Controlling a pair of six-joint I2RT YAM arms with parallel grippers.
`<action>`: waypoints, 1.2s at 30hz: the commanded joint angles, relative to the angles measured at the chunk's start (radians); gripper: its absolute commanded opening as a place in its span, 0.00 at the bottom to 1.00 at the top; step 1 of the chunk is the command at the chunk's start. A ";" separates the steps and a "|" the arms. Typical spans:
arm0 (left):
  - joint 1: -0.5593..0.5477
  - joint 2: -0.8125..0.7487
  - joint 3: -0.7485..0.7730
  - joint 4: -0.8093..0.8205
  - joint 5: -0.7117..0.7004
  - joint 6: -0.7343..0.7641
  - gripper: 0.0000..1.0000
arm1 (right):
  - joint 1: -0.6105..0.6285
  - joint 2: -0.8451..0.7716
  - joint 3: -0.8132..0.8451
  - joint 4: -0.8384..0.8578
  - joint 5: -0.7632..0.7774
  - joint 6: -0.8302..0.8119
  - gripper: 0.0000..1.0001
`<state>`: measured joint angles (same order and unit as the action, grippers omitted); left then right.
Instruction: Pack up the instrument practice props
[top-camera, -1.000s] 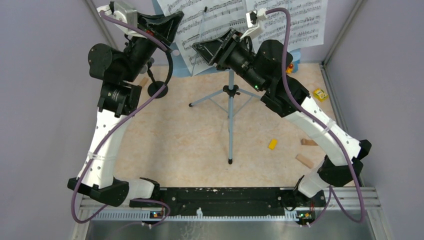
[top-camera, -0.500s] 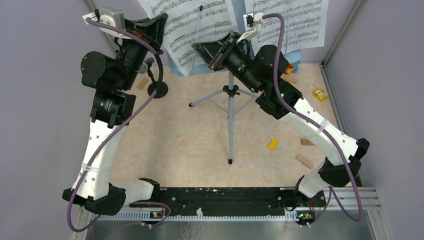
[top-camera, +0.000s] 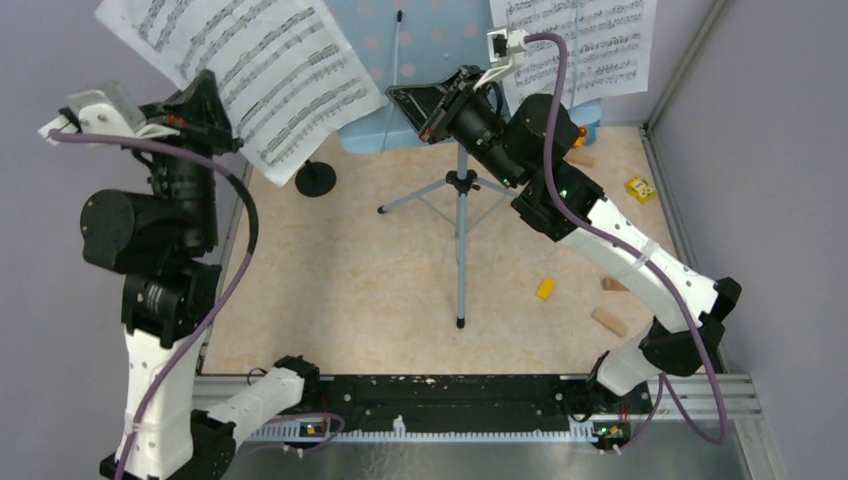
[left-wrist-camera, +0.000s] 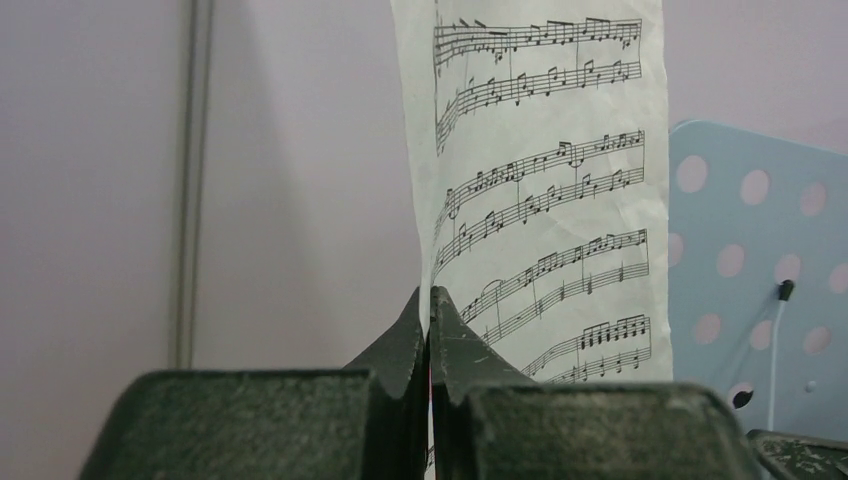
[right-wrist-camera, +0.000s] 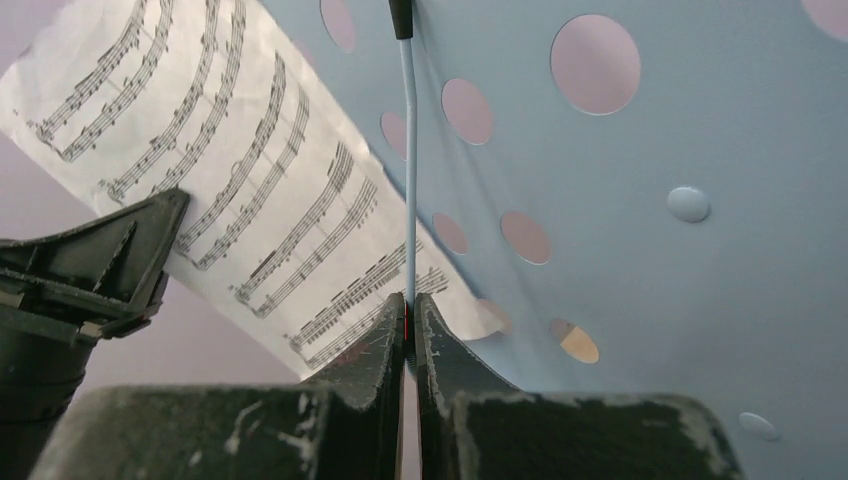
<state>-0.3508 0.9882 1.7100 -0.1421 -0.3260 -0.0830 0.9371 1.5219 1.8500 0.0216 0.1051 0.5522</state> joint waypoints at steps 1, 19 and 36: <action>0.000 -0.074 -0.052 -0.148 -0.187 0.019 0.00 | -0.007 -0.043 -0.004 0.028 0.009 -0.032 0.00; 0.000 -0.296 -0.605 -0.467 -0.254 -0.461 0.00 | -0.007 -0.363 -0.320 -0.119 -0.217 -0.277 0.67; 0.280 -0.015 -1.053 -0.102 -0.026 -0.703 0.00 | -0.008 -0.808 -0.907 -0.209 -0.173 -0.159 0.65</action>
<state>-0.1432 0.9424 0.6872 -0.3332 -0.3035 -0.7078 0.9348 0.7586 1.0183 -0.1730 -0.0872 0.3309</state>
